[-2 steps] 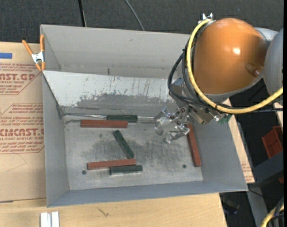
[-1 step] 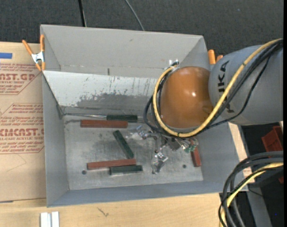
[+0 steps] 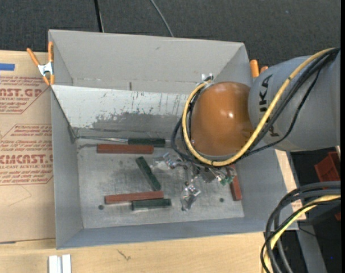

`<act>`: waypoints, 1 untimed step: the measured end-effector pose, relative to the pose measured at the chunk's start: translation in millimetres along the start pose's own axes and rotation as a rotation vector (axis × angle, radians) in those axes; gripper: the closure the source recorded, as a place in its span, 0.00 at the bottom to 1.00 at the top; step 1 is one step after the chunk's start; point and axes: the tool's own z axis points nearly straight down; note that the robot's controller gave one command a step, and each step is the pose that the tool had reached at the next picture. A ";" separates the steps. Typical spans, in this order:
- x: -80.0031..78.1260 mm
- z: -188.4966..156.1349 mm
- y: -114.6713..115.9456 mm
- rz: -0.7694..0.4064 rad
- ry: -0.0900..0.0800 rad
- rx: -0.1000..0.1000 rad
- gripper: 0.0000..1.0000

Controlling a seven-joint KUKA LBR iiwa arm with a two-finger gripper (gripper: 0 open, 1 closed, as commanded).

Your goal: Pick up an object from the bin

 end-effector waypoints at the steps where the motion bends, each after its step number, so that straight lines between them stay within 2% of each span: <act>1: -22.3 66.5 27.8 -0.120 0.011 -0.001 1.00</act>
Offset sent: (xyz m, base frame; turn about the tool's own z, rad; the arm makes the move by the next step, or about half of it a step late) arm 0.0000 0.0000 0.0000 0.0000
